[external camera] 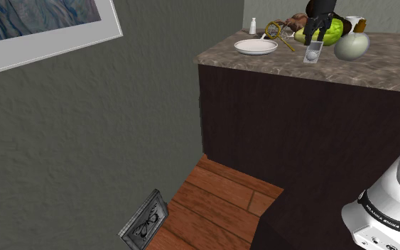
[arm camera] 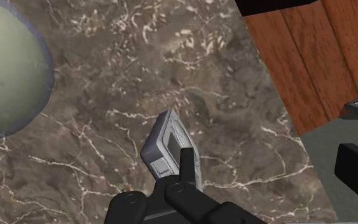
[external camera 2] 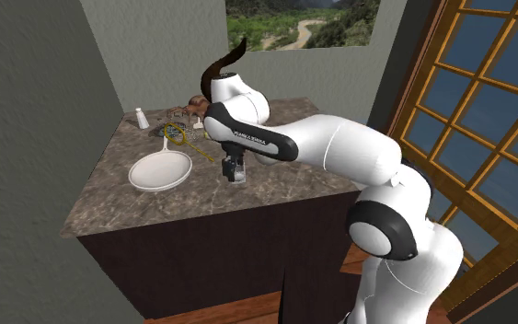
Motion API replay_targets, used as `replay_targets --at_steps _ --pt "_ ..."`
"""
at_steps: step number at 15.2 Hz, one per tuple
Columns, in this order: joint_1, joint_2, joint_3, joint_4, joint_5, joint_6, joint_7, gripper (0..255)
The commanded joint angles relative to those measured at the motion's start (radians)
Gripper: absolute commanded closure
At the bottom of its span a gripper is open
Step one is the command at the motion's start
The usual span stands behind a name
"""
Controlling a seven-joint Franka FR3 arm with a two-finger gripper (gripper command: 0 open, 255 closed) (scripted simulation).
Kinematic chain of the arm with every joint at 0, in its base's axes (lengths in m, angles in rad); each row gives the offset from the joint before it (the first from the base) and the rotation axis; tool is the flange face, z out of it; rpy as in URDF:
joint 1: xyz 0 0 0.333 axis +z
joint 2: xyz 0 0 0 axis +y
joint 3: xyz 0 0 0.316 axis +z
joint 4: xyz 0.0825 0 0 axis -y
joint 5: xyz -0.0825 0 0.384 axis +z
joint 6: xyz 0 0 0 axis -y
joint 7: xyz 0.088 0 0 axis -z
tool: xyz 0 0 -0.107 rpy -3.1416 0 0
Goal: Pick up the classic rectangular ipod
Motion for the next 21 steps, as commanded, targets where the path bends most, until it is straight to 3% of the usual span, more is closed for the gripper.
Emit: replay_targets --at_steps 1,4,5,12,14,15,21 --pt "-0.03 0.091 -0.02 0.108 0.053 -0.022 -0.055 0" --pt "-0.106 0.248 -0.035 0.315 0.145 -0.084 -0.129 0" --pt "-0.113 0.257 -0.033 0.327 0.149 -0.088 -0.132 0" --pt "-0.087 0.218 -0.03 0.171 0.128 0.033 -0.125 0" --pt "-0.087 0.218 -0.029 0.171 0.128 0.033 -0.125 0" --pt "-0.087 0.218 -0.03 0.171 0.129 0.033 -0.126 255" --pt "-0.088 0.219 -0.03 0.172 0.129 0.033 -0.126 255"
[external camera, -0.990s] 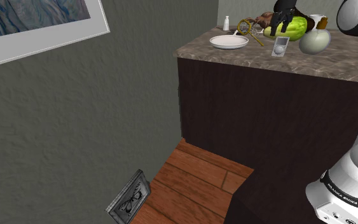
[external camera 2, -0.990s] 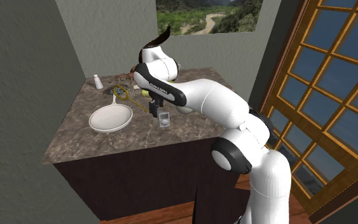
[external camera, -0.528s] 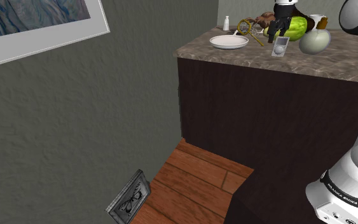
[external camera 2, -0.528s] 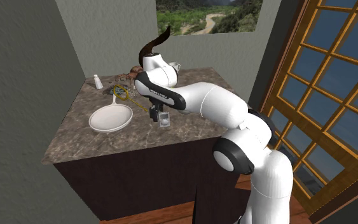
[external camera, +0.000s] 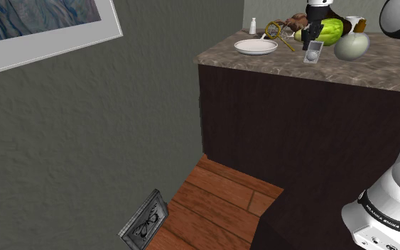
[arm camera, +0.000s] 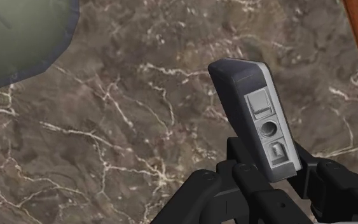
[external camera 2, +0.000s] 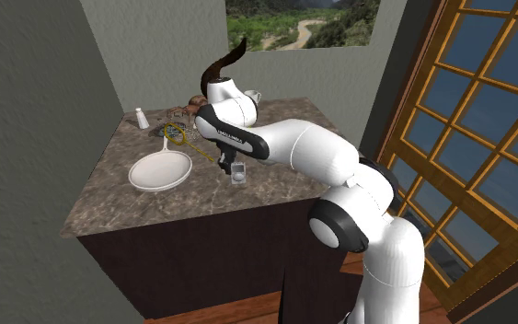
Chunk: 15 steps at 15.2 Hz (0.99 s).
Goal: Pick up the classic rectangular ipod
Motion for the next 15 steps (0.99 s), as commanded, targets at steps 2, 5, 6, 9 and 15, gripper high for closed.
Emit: replay_targets --at_steps 2,5,6,9,15 --pt "0.0 0.0 0.0 0.0 0.0 0.0 0.0 255" --pt "-0.005 0.007 -0.001 0.036 0.004 -0.03 0.0 255" --pt "-0.008 0.012 -0.001 0.056 0.006 -0.046 -0.001 255" --pt "-0.019 0.028 -0.002 0.119 0.015 -0.094 -0.004 255" --pt "-0.052 0.075 -0.003 0.268 0.041 -0.201 -0.011 255"
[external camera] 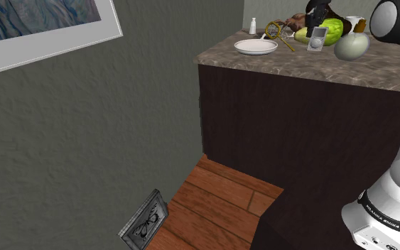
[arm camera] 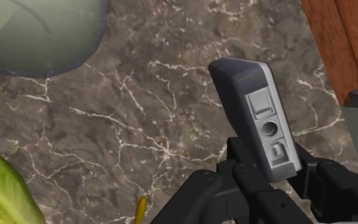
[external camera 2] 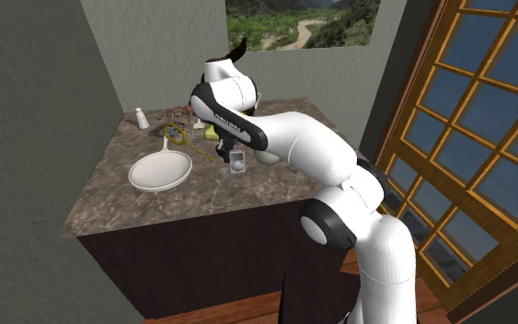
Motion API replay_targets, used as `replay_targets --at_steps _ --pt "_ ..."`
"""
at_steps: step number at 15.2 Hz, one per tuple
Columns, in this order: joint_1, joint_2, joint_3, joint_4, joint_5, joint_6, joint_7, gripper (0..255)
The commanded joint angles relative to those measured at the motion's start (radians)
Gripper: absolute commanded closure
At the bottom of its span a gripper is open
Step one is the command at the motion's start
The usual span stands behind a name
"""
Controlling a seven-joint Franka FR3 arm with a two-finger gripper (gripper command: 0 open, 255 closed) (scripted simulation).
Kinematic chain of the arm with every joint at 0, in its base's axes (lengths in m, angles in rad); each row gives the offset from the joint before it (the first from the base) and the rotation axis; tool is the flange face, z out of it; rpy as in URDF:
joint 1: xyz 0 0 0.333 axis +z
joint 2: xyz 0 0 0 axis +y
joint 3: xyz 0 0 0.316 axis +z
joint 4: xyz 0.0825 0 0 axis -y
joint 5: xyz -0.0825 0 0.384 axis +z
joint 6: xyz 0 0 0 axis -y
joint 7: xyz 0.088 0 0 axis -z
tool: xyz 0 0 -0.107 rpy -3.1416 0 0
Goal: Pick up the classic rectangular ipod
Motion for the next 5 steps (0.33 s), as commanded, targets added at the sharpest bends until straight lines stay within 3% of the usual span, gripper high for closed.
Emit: replay_targets --at_steps 1,5 --pt "-0.015 0.02 0.0 0.059 0.012 -0.041 -0.004 255" --pt "-0.034 0.046 0.001 0.128 0.026 -0.086 -0.006 255"
